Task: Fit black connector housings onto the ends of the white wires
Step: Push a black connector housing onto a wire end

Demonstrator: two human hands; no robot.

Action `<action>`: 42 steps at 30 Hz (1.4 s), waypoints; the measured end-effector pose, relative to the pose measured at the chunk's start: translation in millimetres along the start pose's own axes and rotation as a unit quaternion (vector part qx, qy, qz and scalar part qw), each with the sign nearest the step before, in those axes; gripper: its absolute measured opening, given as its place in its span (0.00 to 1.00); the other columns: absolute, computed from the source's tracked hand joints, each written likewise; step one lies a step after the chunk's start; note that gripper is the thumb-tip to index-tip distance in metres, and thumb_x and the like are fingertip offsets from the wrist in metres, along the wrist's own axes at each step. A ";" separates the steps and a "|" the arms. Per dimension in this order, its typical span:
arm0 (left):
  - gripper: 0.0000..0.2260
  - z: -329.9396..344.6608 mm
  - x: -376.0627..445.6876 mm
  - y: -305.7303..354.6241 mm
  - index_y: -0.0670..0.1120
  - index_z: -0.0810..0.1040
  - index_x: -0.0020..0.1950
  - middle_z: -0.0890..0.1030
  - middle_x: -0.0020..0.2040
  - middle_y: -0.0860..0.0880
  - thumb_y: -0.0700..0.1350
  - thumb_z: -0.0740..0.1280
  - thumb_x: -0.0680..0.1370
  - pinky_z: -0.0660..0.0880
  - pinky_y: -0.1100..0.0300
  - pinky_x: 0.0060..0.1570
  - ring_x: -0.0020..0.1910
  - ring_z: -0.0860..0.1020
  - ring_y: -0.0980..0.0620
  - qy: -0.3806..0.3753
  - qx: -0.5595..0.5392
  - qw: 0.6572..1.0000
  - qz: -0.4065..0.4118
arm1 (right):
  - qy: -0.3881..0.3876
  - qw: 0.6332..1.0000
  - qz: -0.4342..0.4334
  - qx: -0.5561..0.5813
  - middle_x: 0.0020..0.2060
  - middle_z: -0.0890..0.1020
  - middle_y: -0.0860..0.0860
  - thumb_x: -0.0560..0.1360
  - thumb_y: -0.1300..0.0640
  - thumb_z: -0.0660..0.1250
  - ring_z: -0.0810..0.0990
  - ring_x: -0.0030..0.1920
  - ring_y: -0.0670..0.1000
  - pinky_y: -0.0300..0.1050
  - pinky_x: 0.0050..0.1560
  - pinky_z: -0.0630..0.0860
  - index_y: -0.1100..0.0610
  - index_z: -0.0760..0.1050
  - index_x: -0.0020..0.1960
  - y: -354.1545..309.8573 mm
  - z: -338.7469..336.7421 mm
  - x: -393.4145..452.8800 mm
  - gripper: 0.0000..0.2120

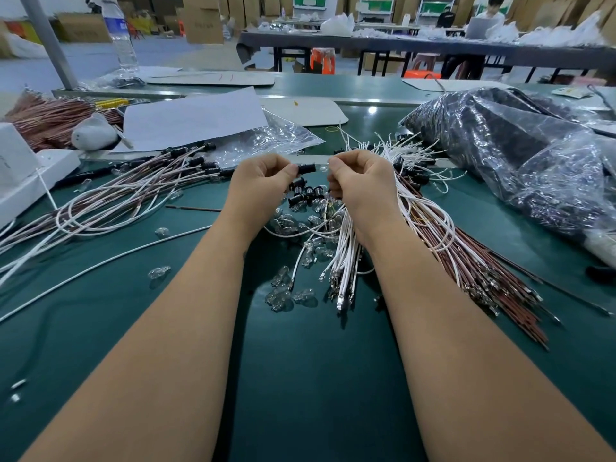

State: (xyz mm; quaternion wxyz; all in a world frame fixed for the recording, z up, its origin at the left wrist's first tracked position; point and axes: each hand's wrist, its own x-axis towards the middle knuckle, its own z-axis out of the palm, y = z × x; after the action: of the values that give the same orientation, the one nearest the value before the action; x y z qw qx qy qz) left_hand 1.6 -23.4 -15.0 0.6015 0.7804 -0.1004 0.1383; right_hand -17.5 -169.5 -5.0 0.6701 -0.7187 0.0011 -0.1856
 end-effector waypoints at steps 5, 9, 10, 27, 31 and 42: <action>0.09 -6.7 6.7 -4.0 0.48 0.78 0.41 0.73 0.32 0.51 0.41 0.63 0.80 0.64 0.68 0.28 0.27 0.66 0.58 0.080 -0.032 0.996 -0.020 | 0.000 0.952 -0.095 -0.292 0.49 0.78 0.51 0.76 0.62 0.65 0.77 0.47 0.50 0.45 0.50 0.75 0.52 0.78 0.59 -1.9 -3.0 2.1 0.13; 0.10 -9.8 9.8 -6.1 0.48 0.77 0.41 0.76 0.33 0.50 0.39 0.62 0.80 0.66 0.65 0.31 0.29 0.68 0.57 0.107 -0.061 0.991 -0.042 | -0.109 0.906 -0.161 -0.375 0.48 0.84 0.51 0.77 0.61 0.65 0.79 0.47 0.48 0.44 0.52 0.77 0.55 0.82 0.55 -10.0 10.5 -8.3 0.10; 0.10 -9.9 10.2 -6.7 0.48 0.76 0.42 0.76 0.34 0.50 0.38 0.62 0.80 0.67 0.66 0.32 0.29 0.70 0.57 0.105 -0.062 0.992 -0.042 | -0.142 0.894 -0.165 -0.392 0.47 0.84 0.51 0.77 0.59 0.65 0.80 0.47 0.49 0.47 0.53 0.78 0.55 0.82 0.53 -10.8 14.8 -10.9 0.09; 0.13 -7.7 9.2 -4.5 0.48 0.74 0.45 0.76 0.35 0.46 0.33 0.57 0.80 0.63 0.66 0.27 0.29 0.65 0.55 0.034 -0.090 0.994 -0.060 | -0.274 0.860 -0.086 -0.422 0.40 0.82 0.48 0.68 0.57 0.66 0.80 0.43 0.50 0.49 0.47 0.80 0.53 0.81 0.45 -10.7 18.2 -15.3 0.07; 0.09 -7.9 8.5 -3.4 0.48 0.76 0.44 0.76 0.36 0.47 0.35 0.62 0.78 0.63 0.69 0.25 0.28 0.65 0.56 0.024 -0.107 0.991 -0.072 | -0.273 0.866 -0.086 -0.409 0.39 0.82 0.49 0.68 0.59 0.67 0.80 0.42 0.50 0.49 0.47 0.79 0.53 0.81 0.42 -7.5 17.9 -14.6 0.05; 0.09 -6.2 8.9 -7.0 0.47 0.78 0.43 0.74 0.32 0.51 0.38 0.63 0.80 0.64 0.68 0.29 0.27 0.67 0.58 -0.018 -0.078 0.997 -0.013 | -0.036 0.996 -0.046 -0.068 0.32 0.78 0.49 0.77 0.63 0.65 0.76 0.31 0.49 0.44 0.36 0.76 0.54 0.82 0.46 -7.8 2.3 -3.7 0.08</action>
State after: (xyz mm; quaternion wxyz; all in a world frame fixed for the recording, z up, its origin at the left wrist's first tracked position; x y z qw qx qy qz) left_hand 11.6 -15.5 -16.9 0.6603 0.7348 -0.1112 0.1082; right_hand -22.3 -165.6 1.5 0.6101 -0.7681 -0.0434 -0.1896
